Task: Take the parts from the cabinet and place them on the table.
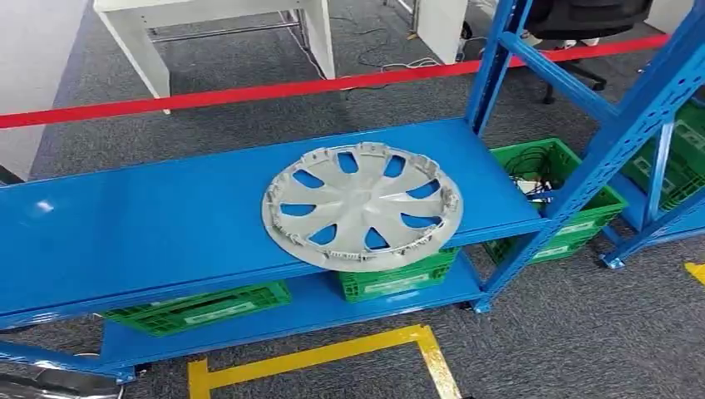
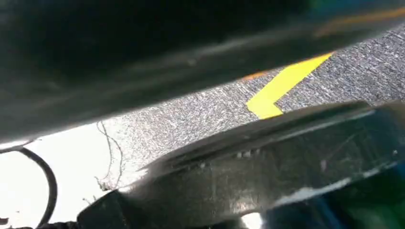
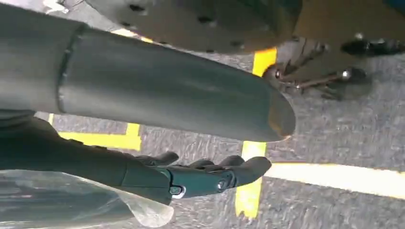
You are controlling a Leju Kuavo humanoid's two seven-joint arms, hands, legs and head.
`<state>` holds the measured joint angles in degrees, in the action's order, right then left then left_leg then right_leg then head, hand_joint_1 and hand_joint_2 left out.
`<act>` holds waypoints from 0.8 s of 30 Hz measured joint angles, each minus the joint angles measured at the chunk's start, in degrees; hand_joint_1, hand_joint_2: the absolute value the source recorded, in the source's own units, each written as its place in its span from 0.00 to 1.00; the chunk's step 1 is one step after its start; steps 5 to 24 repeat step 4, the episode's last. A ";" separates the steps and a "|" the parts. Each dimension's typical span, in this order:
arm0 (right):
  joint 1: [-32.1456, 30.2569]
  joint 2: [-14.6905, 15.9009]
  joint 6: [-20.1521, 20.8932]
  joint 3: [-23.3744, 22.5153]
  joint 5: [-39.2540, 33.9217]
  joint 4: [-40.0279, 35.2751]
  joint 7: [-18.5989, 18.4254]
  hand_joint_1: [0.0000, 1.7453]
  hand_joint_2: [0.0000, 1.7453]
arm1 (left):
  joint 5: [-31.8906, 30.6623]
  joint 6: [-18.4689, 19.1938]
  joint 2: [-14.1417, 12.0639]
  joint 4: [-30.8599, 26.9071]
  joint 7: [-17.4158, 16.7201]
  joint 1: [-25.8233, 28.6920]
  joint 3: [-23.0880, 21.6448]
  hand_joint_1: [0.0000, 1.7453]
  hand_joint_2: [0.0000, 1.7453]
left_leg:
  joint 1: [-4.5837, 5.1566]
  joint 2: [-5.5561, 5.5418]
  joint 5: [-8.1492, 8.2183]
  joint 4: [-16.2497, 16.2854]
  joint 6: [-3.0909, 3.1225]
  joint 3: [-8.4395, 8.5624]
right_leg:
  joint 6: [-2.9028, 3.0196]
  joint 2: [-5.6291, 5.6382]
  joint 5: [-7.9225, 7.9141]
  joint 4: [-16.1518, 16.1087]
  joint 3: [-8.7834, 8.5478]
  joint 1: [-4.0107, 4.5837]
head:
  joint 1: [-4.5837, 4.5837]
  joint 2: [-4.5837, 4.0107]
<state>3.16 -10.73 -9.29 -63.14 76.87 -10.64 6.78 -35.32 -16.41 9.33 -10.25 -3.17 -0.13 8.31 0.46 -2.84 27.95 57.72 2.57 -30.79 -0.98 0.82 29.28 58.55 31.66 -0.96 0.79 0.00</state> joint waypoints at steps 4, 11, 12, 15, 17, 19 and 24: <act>0.05 0.00 0.72 0.00 0.04 0.00 0.00 0.00 0.00 | -0.13 0.13 -0.07 0.00 -0.02 -0.02 0.00 0.00 0.00 | -0.12 0.00 0.05 -0.19 -0.55 0.09 | 0.31 0.00 0.14 0.02 -0.09 0.22 | 0.02 0.00; 0.05 0.00 0.72 0.00 0.04 0.00 0.00 0.00 0.00 | -0.13 0.13 -0.07 0.00 -0.02 -0.02 0.00 0.00 0.00 | -0.12 0.00 0.05 -0.19 -0.55 0.09 | 0.31 0.00 0.14 0.02 -0.09 0.22 | 0.02 0.00; 0.05 0.00 0.72 0.00 0.04 0.00 0.00 0.00 0.00 | -0.13 0.13 -0.07 0.00 -0.02 -0.02 0.00 0.00 0.00 | -0.12 0.00 0.05 -0.19 -0.55 0.09 | 0.31 0.00 0.14 0.02 -0.09 0.22 | 0.02 0.00; 0.05 0.00 0.72 0.00 0.04 0.00 0.00 0.00 0.00 | -0.13 0.13 -0.07 0.00 -0.02 -0.02 0.00 0.00 0.00 | -0.12 0.00 0.05 -0.19 -0.55 0.09 | 0.31 0.00 0.14 0.02 -0.09 0.22 | 0.02 0.00; 0.05 0.00 0.72 0.00 0.04 0.00 0.00 0.00 0.00 | -0.13 0.13 -0.07 0.00 -0.02 -0.02 0.00 0.00 0.00 | -0.12 0.00 0.05 -0.19 -0.55 0.09 | 0.31 0.00 0.14 0.02 -0.09 0.22 | 0.02 0.00; 0.05 0.00 0.72 0.00 0.04 0.00 0.00 0.00 0.00 | -0.13 0.13 -0.07 0.00 -0.02 -0.02 0.00 0.00 0.00 | -0.12 0.00 0.05 -0.19 -0.55 0.09 | 0.31 0.00 0.14 0.02 -0.09 0.22 | 0.02 0.00; 0.05 0.00 0.72 0.00 0.04 0.00 0.00 0.00 0.00 | -0.13 0.13 -0.07 0.00 -0.02 -0.02 0.00 0.00 0.00 | -0.12 0.00 0.05 -0.19 -0.55 0.09 | 0.31 0.00 0.14 0.02 -0.09 0.22 | 0.02 0.00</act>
